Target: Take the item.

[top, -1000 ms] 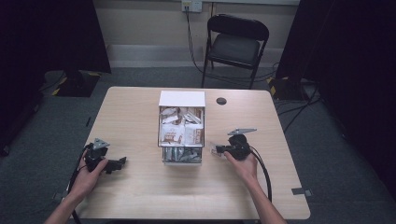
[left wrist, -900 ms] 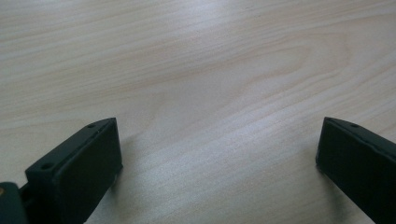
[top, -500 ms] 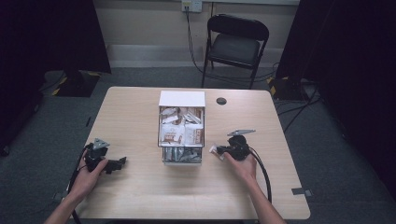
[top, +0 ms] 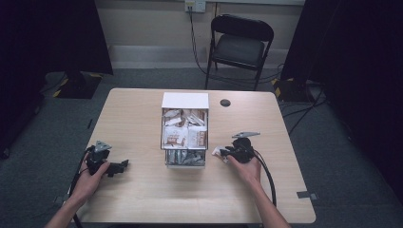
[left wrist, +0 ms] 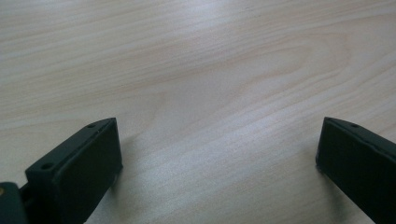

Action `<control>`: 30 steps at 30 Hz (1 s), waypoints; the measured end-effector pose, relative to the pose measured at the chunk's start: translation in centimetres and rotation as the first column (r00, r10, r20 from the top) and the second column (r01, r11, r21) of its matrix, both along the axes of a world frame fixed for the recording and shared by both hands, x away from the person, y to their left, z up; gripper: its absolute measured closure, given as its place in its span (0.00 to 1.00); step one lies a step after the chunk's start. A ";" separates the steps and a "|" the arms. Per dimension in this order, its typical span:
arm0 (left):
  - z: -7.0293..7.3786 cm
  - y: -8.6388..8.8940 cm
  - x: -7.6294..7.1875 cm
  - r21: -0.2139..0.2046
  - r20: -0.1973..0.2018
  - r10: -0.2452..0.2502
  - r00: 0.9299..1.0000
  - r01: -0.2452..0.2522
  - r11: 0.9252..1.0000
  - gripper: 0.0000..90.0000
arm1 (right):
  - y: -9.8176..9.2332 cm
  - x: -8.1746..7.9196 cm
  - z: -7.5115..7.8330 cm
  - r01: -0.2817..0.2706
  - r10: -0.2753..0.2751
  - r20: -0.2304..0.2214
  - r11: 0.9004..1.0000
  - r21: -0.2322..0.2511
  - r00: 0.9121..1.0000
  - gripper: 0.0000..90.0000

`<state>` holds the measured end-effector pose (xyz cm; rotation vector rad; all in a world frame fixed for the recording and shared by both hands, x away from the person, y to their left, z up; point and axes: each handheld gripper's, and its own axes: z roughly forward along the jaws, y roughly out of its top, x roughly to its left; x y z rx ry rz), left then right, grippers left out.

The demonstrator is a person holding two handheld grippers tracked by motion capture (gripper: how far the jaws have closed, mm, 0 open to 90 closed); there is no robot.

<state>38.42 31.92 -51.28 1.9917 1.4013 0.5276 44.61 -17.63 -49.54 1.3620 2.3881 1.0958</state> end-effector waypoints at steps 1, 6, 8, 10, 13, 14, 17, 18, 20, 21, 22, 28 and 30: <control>0.0 0.0 0.0 0.003 -0.002 -0.003 1.000 0.003 1.000 0.00 | 0.0 0.0 0.0 0.002 -0.002 0.000 1.000 0.001 1.000 0.68; 0.0 0.0 0.0 0.000 0.000 0.000 1.000 0.000 1.000 0.00 | -0.3 0.1 0.4 0.031 -0.031 0.009 0.999 0.019 0.999 0.57; 0.0 0.0 0.0 0.000 0.000 0.000 1.000 0.000 1.000 0.00 | -0.5 0.1 0.5 0.038 -0.038 0.006 0.999 0.026 0.999 0.52; 0.0 0.0 0.0 -0.001 0.000 0.000 1.000 0.000 1.000 0.00 | -0.6 0.1 0.6 0.043 -0.044 0.024 0.999 0.030 0.999 0.45; 0.0 0.0 0.0 0.000 0.000 0.000 1.000 0.000 1.000 0.00 | -0.7 0.1 1.0 0.045 -0.047 0.032 0.997 0.062 0.998 0.34; 0.0 0.0 0.0 -0.001 0.000 0.000 1.000 0.000 1.000 0.00 | -0.7 0.1 1.2 0.049 -0.051 0.033 0.997 0.067 0.998 0.29; 0.0 0.0 0.0 -0.001 0.000 0.000 1.000 0.000 1.000 0.00 | -0.9 -0.1 1.9 0.079 -0.083 0.044 0.993 0.091 0.996 0.19; 0.0 0.0 0.0 0.000 0.000 0.000 1.000 0.000 1.000 0.00 | -1.0 -0.2 2.1 0.093 -0.097 0.051 0.992 0.083 0.994 0.17; 0.0 0.0 0.0 0.000 0.000 0.000 1.000 0.000 1.000 0.00 | -1.3 -0.5 2.5 0.103 -0.107 0.066 0.992 0.069 0.992 0.17; 0.0 0.0 0.0 0.003 -0.001 -0.003 1.000 0.003 1.000 0.00 | -1.5 -0.6 2.7 0.109 -0.114 0.067 0.991 0.077 0.991 0.17; 0.0 0.0 0.0 0.000 0.000 0.000 1.000 0.000 1.000 0.00 | -1.7 -0.8 2.9 0.110 -0.116 0.068 0.990 0.084 0.991 0.17; 0.0 0.0 0.0 -0.001 0.000 0.000 1.000 0.000 1.000 0.00 | -2.2 -1.7 4.4 0.115 -0.124 0.102 0.989 0.091 0.987 0.17; 0.0 0.0 0.0 0.000 0.000 0.000 1.000 0.000 1.000 0.00 | -2.3 -2.1 4.9 0.110 -0.120 0.108 0.989 0.096 0.987 0.17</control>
